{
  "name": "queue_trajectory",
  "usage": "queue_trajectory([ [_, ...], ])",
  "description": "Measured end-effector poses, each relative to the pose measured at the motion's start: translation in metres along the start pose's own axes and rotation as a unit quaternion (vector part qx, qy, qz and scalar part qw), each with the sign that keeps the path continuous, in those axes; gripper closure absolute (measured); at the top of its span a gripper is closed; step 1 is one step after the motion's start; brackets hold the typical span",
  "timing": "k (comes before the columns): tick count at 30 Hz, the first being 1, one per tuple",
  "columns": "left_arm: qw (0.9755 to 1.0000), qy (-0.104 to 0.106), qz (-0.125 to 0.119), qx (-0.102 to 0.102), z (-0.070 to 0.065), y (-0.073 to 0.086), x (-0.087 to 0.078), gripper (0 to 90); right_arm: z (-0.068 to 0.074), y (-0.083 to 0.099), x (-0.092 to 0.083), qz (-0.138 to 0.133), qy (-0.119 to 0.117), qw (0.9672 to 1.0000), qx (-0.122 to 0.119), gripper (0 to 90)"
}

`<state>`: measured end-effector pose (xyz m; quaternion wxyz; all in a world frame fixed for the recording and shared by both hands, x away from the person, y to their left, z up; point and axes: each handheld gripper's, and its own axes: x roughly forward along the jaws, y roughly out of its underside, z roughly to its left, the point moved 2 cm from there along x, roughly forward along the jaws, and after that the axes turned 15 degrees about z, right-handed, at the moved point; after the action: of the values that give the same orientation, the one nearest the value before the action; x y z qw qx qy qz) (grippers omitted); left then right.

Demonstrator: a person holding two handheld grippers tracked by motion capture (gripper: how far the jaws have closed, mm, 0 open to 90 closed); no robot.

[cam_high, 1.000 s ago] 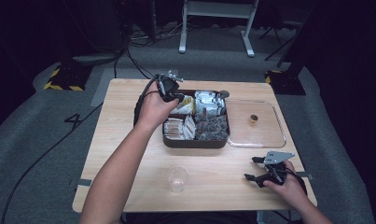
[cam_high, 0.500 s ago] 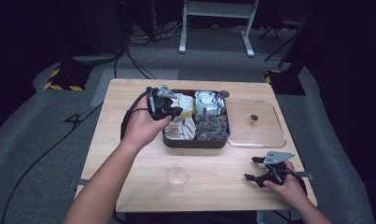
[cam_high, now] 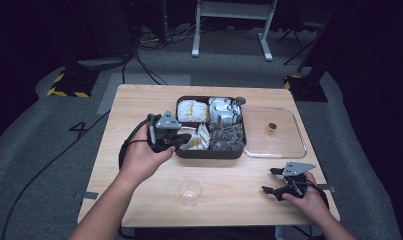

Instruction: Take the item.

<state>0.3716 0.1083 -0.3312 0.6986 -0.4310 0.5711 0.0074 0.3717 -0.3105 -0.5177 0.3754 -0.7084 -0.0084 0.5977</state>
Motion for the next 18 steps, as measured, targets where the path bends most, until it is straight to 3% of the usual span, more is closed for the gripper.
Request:
queue_trajectory([
  [7, 0.9998, 0.012, -0.017, 0.001, -0.013, 0.022, -0.002, 90.0, 0.000, 0.000, 0.000, 0.000, 0.000, 1.0000, 0.000, 19.1],
  [18, 0.9990, 0.042, -0.006, 0.017, -0.038, 0.042, 0.010, 90.0, 0.000, 0.000, 0.000, 0.000, 0.000, 1.0000, -0.001, 19.1],
])
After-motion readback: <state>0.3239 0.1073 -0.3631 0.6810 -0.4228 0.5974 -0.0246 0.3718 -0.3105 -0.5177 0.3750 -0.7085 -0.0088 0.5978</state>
